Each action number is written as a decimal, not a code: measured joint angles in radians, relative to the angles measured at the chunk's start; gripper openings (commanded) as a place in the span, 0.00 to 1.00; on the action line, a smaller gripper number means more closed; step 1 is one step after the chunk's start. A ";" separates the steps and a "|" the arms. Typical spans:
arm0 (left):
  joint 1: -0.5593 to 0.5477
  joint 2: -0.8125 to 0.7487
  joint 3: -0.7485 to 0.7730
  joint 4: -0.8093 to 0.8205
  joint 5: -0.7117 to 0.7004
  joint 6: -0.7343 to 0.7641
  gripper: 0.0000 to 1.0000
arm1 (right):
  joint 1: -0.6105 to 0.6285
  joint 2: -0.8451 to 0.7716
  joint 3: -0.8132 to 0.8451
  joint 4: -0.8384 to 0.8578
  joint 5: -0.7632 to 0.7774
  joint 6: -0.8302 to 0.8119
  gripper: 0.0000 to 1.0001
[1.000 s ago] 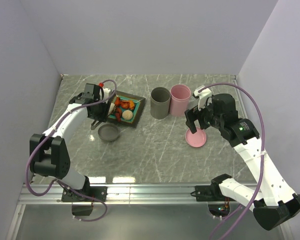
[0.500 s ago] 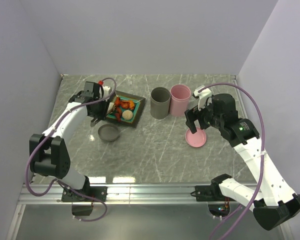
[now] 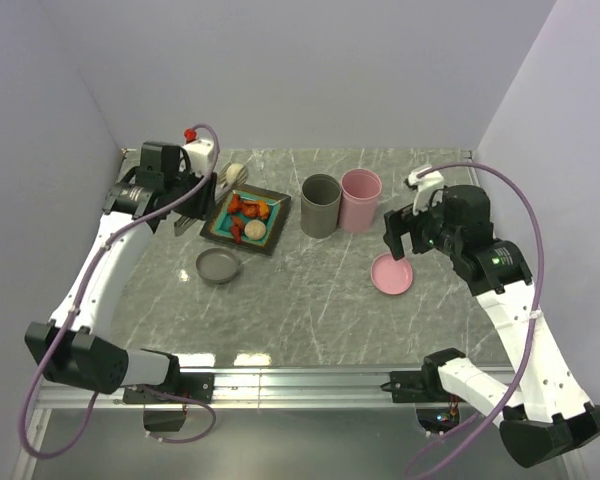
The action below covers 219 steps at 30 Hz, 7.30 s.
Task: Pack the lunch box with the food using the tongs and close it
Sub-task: Place the food into the lunch box, then pick up the food using the clamp, then place the food into the lunch box, then pick up the food using the clamp
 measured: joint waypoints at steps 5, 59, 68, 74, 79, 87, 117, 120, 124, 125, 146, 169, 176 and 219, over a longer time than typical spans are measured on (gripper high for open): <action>-0.128 -0.037 0.092 0.020 0.118 -0.001 0.34 | -0.111 -0.025 0.016 0.002 -0.048 0.049 0.99; -0.448 0.497 0.410 0.298 0.113 -0.056 0.61 | -0.488 -0.131 0.006 -0.100 -0.281 0.144 1.00; -0.200 0.114 0.216 0.132 0.229 0.003 0.60 | -0.488 -0.051 0.001 -0.117 -0.329 0.083 1.00; -0.065 -0.109 0.067 0.023 0.288 0.113 0.60 | -0.488 0.075 0.001 -0.137 -0.379 0.055 1.00; 0.021 -0.163 -0.085 -0.041 0.320 0.180 0.64 | -0.488 0.111 0.005 -0.135 -0.400 0.062 1.00; 0.051 -0.140 -0.225 -0.069 0.329 0.261 0.67 | -0.488 0.117 0.037 -0.130 -0.422 0.065 1.00; 0.051 0.156 -0.267 0.127 0.205 0.373 0.58 | -0.488 0.129 0.031 -0.129 -0.497 0.073 1.00; 0.051 0.179 -0.253 0.134 0.206 0.374 0.56 | -0.488 0.131 0.031 -0.129 -0.498 0.073 1.00; 0.051 0.194 -0.248 0.142 0.206 0.374 0.54 | -0.488 0.136 0.031 -0.129 -0.497 0.073 1.00; 0.051 0.196 -0.248 0.142 0.206 0.374 0.53 | -0.488 0.137 0.031 -0.129 -0.497 0.072 1.00; 0.051 0.077 -0.187 0.067 0.217 0.328 0.37 | -0.488 0.143 0.031 -0.129 -0.498 0.073 1.00; -0.324 0.249 0.310 0.145 0.288 0.098 0.36 | -0.489 0.143 0.097 -0.145 -0.482 0.103 1.00; -0.383 0.422 0.348 0.236 0.279 0.031 0.37 | -0.537 0.131 0.123 -0.145 -0.486 0.103 1.00; -0.026 0.093 0.261 0.072 0.298 0.006 0.56 | -0.602 0.159 0.116 -0.144 -0.584 0.092 1.00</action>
